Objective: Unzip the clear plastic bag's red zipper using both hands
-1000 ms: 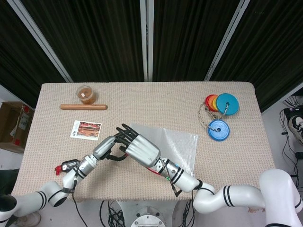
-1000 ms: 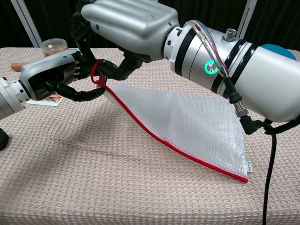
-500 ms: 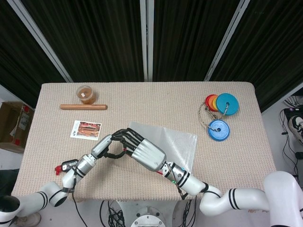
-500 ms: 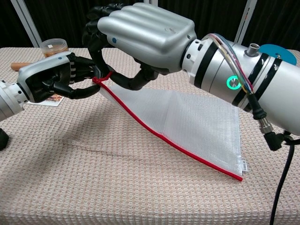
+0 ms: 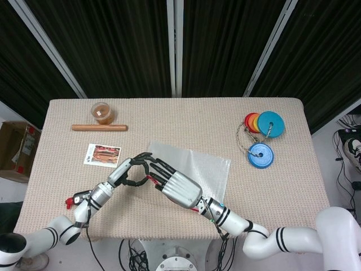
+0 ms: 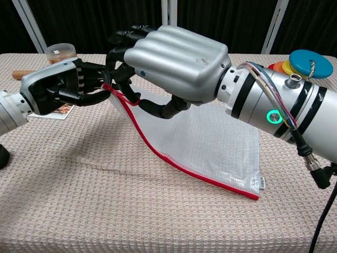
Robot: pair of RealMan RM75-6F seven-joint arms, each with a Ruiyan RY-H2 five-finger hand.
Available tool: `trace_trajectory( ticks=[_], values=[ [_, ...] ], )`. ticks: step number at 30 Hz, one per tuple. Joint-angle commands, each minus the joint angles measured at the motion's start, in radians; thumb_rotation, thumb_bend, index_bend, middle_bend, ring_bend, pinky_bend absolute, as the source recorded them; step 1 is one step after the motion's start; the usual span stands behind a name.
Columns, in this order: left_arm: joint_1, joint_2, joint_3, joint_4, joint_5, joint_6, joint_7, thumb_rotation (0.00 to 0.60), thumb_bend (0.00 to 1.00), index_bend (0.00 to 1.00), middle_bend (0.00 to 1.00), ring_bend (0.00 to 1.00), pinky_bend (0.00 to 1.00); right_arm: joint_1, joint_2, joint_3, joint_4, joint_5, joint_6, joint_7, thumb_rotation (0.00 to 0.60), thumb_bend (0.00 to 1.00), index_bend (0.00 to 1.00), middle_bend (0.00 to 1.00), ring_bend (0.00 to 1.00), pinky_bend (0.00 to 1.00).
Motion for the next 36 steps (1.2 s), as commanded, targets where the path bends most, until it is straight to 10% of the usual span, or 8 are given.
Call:
trace_trajectory(
  ticks=[1,36],
  values=[
    [-0.002,0.003,-0.002,0.003,-0.008,-0.007,-0.04,0.6,0.42,0.7,0.28,0.1,0.14,-0.005,0.0,-0.004,0.006,-0.011,0.005,-0.003,0.6,0.49,0.83,0.18,0.0,0.0],
    [-0.023,0.059,-0.031,-0.09,-0.036,0.001,-0.569,0.6,0.46,0.74,0.29,0.1,0.14,-0.037,-0.061,0.022,0.159,-0.213,0.17,-0.076,0.6,0.49,0.84,0.18,0.0,0.0]
  ],
)
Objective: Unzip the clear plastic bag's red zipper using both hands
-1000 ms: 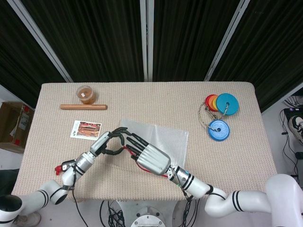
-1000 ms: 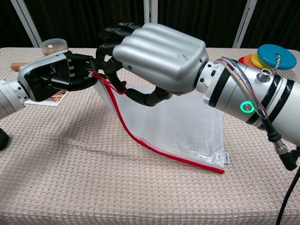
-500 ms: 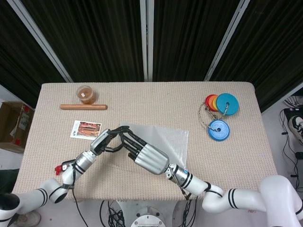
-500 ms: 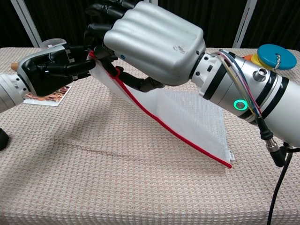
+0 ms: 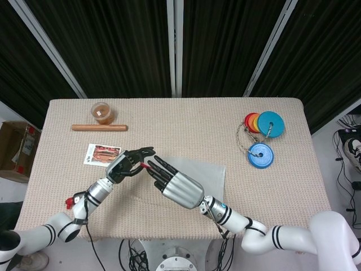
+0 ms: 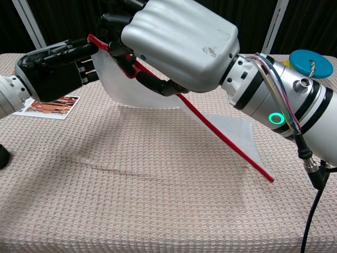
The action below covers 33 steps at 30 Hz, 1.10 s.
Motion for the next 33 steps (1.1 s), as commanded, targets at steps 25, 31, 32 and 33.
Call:
trace_trajectory(
  ticks=[25,31,32,33],
  values=[
    [0.014,-0.018,-0.044,0.076,-0.079,-0.072,-0.018,0.6,0.46,0.74,0.29,0.1,0.14,-0.148,0.11,-0.1,-0.087,-0.054,0.114,0.066,0.6,0.49,0.84,0.18,0.0,0.0],
    [0.019,-0.025,-0.069,0.094,-0.118,-0.111,0.0,0.6,0.46,0.74,0.29,0.1,0.14,-0.196,0.13,-0.144,-0.085,-0.07,0.139,0.111,0.6,0.49,0.84,0.18,0.0,0.0],
    [0.02,-0.027,-0.074,0.098,-0.124,-0.117,0.004,0.6,0.46,0.74,0.29,0.1,0.14,-0.205,0.134,-0.151,-0.084,-0.074,0.144,0.117,0.6,0.49,0.84,0.18,0.0,0.0],
    [0.021,-0.027,-0.076,0.1,-0.127,-0.121,0.007,0.6,0.46,0.74,0.29,0.1,0.14,-0.209,0.137,-0.154,-0.084,-0.076,0.147,0.121,0.6,0.49,0.84,0.18,0.0,0.0]
  ],
)
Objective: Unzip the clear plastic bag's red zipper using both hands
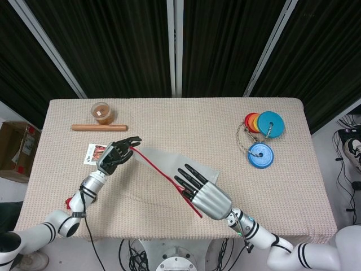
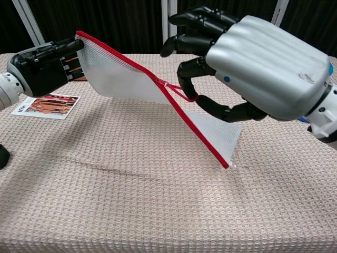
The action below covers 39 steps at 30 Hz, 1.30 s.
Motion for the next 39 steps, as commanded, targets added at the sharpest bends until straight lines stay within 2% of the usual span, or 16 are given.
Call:
trace_trajectory(
  ticks=[1,13,22,35,39],
  values=[
    [0.003,-0.005,-0.012,0.012,-0.015,-0.017,0.014,0.6,0.46,0.74,0.29,0.1,0.14,-0.02,0.013,-0.016,0.001,-0.011,0.013,0.015,0.6,0.49,0.84,0.18,0.0,0.0],
    [0.017,-0.012,-0.034,0.04,-0.04,-0.062,0.04,0.6,0.46,0.74,0.29,0.1,0.14,-0.089,0.066,-0.092,-0.011,-0.065,0.035,0.082,0.6,0.49,0.84,0.18,0.0,0.0],
    [0.024,-0.017,-0.045,0.056,-0.045,-0.085,0.049,0.6,0.46,0.74,0.29,0.1,0.14,-0.147,0.094,-0.127,-0.001,-0.1,0.073,0.119,0.6,0.49,0.84,0.18,0.0,0.0],
    [0.035,-0.022,-0.055,0.064,-0.049,-0.107,0.067,0.6,0.46,0.74,0.29,0.1,0.14,-0.199,0.11,-0.139,0.02,-0.133,0.092,0.152,0.6,0.49,0.84,0.18,0.0,0.0],
    [0.034,-0.022,-0.042,0.074,-0.026,-0.095,0.151,0.6,0.46,0.7,0.29,0.1,0.14,-0.202,0.113,-0.122,0.014,-0.125,0.082,0.151,0.6,0.49,0.8,0.17,0.0,0.0]
  ],
)
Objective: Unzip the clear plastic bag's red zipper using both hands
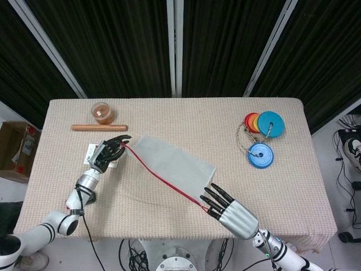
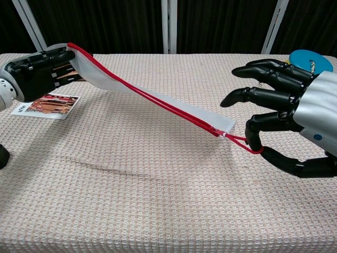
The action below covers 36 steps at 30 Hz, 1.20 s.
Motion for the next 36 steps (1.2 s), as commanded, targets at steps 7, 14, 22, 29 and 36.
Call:
trace_trajectory(
  ticks=[7,14,22,29,36],
  values=[
    [-0.011,0.033,0.066,-0.017,0.084,0.041,0.556,0.6,0.31,0.32,0.21,0.1,0.14,0.009,0.016,0.036,-0.044,0.069,-0.108,-0.032,0.6,0.28,0.27,0.04,0.0,0.0],
    [0.012,0.11,0.057,-0.164,0.024,0.035,1.099,0.6,0.17,0.2,0.19,0.09,0.14,0.023,0.055,0.078,-0.134,0.236,-0.276,-0.092,0.6,0.17,0.0,0.0,0.0,0.0],
    [0.112,0.24,0.045,-0.347,-0.087,0.135,1.581,0.6,0.13,0.19,0.19,0.1,0.14,0.009,0.142,0.141,-0.158,0.365,-0.278,0.003,0.6,0.15,0.0,0.0,0.0,0.0],
    [0.237,0.339,0.075,-0.363,-0.075,0.313,1.745,0.6,0.12,0.21,0.19,0.1,0.14,-0.057,0.266,0.177,-0.154,0.472,-0.212,0.159,0.6,0.23,0.0,0.09,0.0,0.0],
    [0.371,0.409,0.124,-0.4,-0.049,0.458,1.803,0.6,0.12,0.21,0.19,0.1,0.14,-0.174,0.325,0.162,-0.095,0.45,-0.043,0.357,0.6,0.25,0.01,0.07,0.0,0.0]
  ],
)
